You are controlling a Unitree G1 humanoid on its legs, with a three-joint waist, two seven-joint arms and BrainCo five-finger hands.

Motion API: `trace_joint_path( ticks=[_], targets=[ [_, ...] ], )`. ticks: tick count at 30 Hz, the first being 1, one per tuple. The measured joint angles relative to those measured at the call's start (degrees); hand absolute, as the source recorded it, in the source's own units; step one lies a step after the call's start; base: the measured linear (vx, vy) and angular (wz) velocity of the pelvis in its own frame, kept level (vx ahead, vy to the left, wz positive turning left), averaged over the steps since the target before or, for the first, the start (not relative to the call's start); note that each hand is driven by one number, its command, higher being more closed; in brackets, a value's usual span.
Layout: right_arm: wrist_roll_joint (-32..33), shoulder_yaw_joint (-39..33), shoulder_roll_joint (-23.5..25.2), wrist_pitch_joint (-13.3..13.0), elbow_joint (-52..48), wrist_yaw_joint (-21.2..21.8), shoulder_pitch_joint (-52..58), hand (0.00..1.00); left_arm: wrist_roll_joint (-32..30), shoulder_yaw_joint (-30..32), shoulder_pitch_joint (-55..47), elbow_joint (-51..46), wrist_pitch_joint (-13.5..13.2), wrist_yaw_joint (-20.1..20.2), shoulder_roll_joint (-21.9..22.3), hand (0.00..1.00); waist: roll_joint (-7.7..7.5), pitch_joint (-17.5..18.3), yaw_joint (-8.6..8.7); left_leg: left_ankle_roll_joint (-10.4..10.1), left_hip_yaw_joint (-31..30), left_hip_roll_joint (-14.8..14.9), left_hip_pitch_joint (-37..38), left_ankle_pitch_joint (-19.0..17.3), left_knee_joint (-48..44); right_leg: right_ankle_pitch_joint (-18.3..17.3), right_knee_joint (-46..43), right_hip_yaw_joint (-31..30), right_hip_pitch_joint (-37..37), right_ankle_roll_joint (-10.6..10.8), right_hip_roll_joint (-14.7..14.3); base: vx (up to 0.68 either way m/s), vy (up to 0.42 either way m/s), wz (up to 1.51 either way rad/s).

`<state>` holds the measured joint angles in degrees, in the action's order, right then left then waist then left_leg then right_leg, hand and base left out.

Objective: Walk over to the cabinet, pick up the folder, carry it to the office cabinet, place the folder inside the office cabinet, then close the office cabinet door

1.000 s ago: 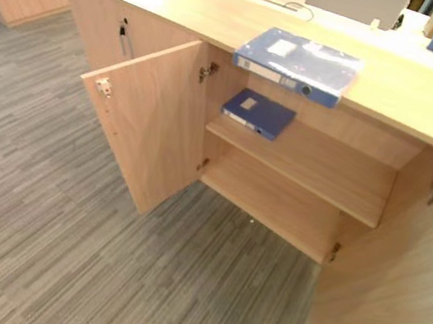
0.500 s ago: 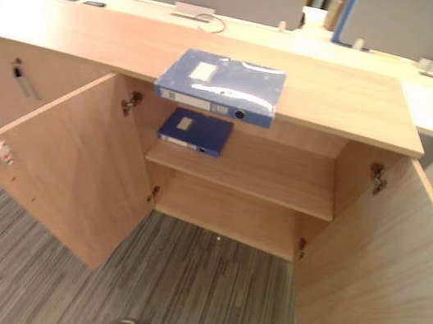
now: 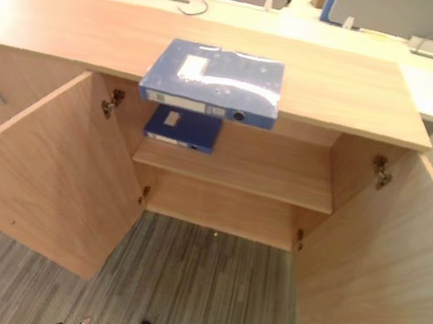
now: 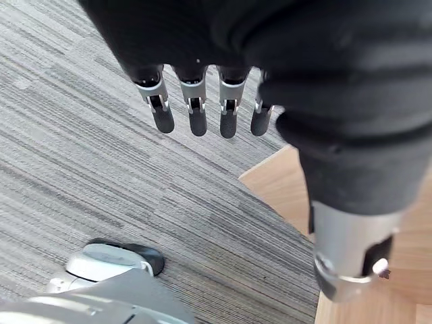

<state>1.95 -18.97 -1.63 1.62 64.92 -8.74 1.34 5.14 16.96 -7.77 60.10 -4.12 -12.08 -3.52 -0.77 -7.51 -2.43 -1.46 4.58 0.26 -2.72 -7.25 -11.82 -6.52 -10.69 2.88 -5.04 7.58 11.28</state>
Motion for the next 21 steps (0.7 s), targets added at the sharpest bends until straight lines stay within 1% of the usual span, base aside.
trace_joint_path(
  ticks=[1,2,3,4,5,6,7,8,9,10,11,12,13,14,17,18,19,20,21],
  targets=[
    [-0.4,0.0,0.0,0.0,-0.4,0.2,0.0,0.0,0.1,0.0,-0.2,0.0,0.0,0.0,0.3,0.0,0.53,0.3,-0.07,0.0,0.1,0.1,0.7,0.1,0.5,0.0,-3.8,0.2,1.9,0.0,-0.1,0.04,0.118,-1.03],
    [-0.9,0.0,0.1,0.2,-1.8,0.4,0.0,0.0,0.5,0.0,-0.5,0.0,-0.1,0.0,0.7,0.0,1.2,0.5,-0.22,0.8,1.1,0.2,2.3,0.8,0.9,0.0,-13.2,0.2,6.7,0.0,0.1,0.05,0.139,-1.02],
    [-0.9,0.1,0.2,0.1,-2.9,0.6,0.0,0.0,0.4,-0.1,-0.9,0.2,0.0,0.0,0.4,0.0,1.25,0.2,-0.04,2.2,2.8,0.1,4.5,0.2,0.8,0.1,-22.9,0.6,10.7,-0.4,1.5,0.04,0.167,-0.89],
    [-0.9,0.1,0.1,0.0,-3.3,0.7,0.1,0.0,0.4,-0.3,-1.2,0.2,0.1,0.1,0.3,0.0,1.19,0.2,0.45,2.8,3.3,-0.1,5.5,-0.2,0.9,0.1,-26.8,2.0,12.2,-0.7,2.7,0.02,0.128,-0.46],
    [-0.9,0.4,0.1,-0.2,-3.9,0.7,0.1,0.0,0.4,-0.5,-1.6,0.2,0.1,0.1,0.3,0.0,1.37,0.5,1.51,3.8,3.7,-0.2,7.4,-1.2,1.3,-0.5,-31.2,5.9,13.6,-1.5,4.7,0.07,0.106,-0.11],
    [-0.9,1.1,0.1,-0.4,-4.2,0.7,0.1,0.0,0.2,-0.6,-1.9,0.2,0.1,0.1,0.3,0.0,1.42,0.9,2.09,3.9,3.4,-0.2,8.3,-1.4,1.8,-1.5,-31.0,9.0,14.4,-2.6,5.3,0.06,0.061,0.0],
    [-0.9,1.1,0.1,-0.6,-4.2,0.7,0.1,0.0,0.1,-0.6,-1.9,0.2,0.1,0.1,0.3,0.0,1.44,0.9,2.33,3.8,3.1,-0.1,8.4,-1.4,2.0,-1.9,-29.5,10.1,14.6,-2.9,5.1,0.12,0.015,0.2],
    [-0.9,1.0,0.1,-0.7,-4.2,0.6,0.1,0.0,0.1,-0.6,-2.0,0.2,0.1,0.1,0.3,0.0,1.46,0.9,2.53,3.8,2.3,0.2,8.5,-1.4,2.5,-2.1,-24.5,11.3,14.4,-3.0,3.7,0.12,-0.081,0.35],
    [-0.9,1.0,0.3,-0.7,-4.0,0.6,0.1,0.0,0.1,-0.6,-2.1,0.2,0.1,0.1,0.3,0.0,1.3,1.0,2.74,3.2,1.4,0.4,8.6,-1.5,2.5,-1.9,-16.9,11.0,13.6,-3.1,1.8,0.16,-0.112,0.39],
    [-0.9,0.9,0.6,-0.7,-3.9,0.5,0.2,0.0,0.2,-0.6,-2.0,0.0,0.0,0.2,0.2,0.0,0.9,1.0,2.64,2.3,1.1,0.3,8.6,-1.4,2.4,-0.6,-10.6,10.8,12.9,-3.3,0.6,0.12,-0.119,0.3],
    [-0.8,0.8,0.9,-0.7,-3.8,0.5,0.2,0.0,0.2,-0.5,-1.9,0.1,0.0,0.2,0.0,0.0,0.24,0.9,2.63,1.9,0.8,0.0,8.7,-1.6,2.1,2.5,-7.2,10.4,12.3,-4.2,0.1,0.13,-0.143,0.22],
    [-0.9,0.3,0.5,-0.7,-3.8,0.6,0.2,0.0,0.1,-0.1,-1.8,0.8,0.1,0.3,0.9,0.0,1.76,1.2,2.74,1.5,-0.6,1.2,8.5,-1.7,1.9,2.6,-6.0,11.2,10.9,-4.7,-1.4,0.25,-0.197,0.11],
    [-0.9,0.4,0.1,-0.7,-3.6,0.6,0.3,0.0,0.1,0.4,-2.0,0.8,0.1,0.5,1.6,0.0,2.37,1.6,2.53,1.0,-1.3,2.2,8.9,-1.7,3.0,2.2,-5.3,11.5,10.7,-5.2,-2.6,0.26,-0.191,0.07],
    [-0.9,0.3,0.1,-0.7,-3.5,0.7,0.3,0.0,0.0,0.9,-1.9,0.9,0.1,0.6,1.6,0.0,2.36,1.6,2.55,0.7,-1.4,2.5,9.1,-1.6,3.5,2.0,-5.1,11.8,10.7,-5.5,-3.1,0.23,-0.142,-0.01],
    [-0.9,-0.1,0.2,-0.6,-3.1,0.7,0.5,0.0,0.2,3.8,-2.1,1.2,0.2,1.6,2.1,0.0,2.4,1.7,2.59,-1.3,-2.5,5.0,10.0,-2.0,4.0,1.3,-2.4,14.3,7.9,-6.2,-5.5,0.14,-0.137,0.21],
    [-0.9,-0.2,0.3,-0.6,-2.9,0.8,0.5,0.0,0.4,4.1,-2.2,1.2,0.2,1.9,2.2,0.0,2.21,1.6,2.59,-1.7,-2.7,5.3,9.8,-2.2,3.1,1.3,-1.6,14.6,7.0,-6.2,-5.8,0.11,-0.116,0.37],
    [-0.9,-1.0,0.7,-0.6,-2.6,0.8,0.5,0.0,1.2,4.8,-2.2,1.1,0.2,2.5,2.3,0.0,2.11,1.5,2.53,-2.8,-2.9,5.7,9.0,-3.0,0.1,1.1,0.0,15.5,5.1,-6.2,-6.2,0.07,-0.072,0.4],
    [-0.9,-2.1,0.9,-0.6,-2.1,0.8,0.5,0.0,1.5,4.8,-2.3,1.1,0.2,2.8,2.1,0.0,1.56,1.4,2.42,-3.6,-2.9,5.9,7.5,-3.8,-4.0,0.8,0.9,16.1,3.8,-6.1,-6.2,0.03,-0.057,0.37],
    [-0.9,-2.3,1.0,-0.6,-1.7,0.8,0.6,0.0,2.1,4.9,-2.4,0.1,0.2,3.2,2.2,0.0,1.39,1.4,1.74,-4.9,-2.1,6.6,4.3,-4.8,-12.0,0.2,1.6,16.4,2.9,-6.0,-6.3,0.01,-0.038,0.19]
  ],
)
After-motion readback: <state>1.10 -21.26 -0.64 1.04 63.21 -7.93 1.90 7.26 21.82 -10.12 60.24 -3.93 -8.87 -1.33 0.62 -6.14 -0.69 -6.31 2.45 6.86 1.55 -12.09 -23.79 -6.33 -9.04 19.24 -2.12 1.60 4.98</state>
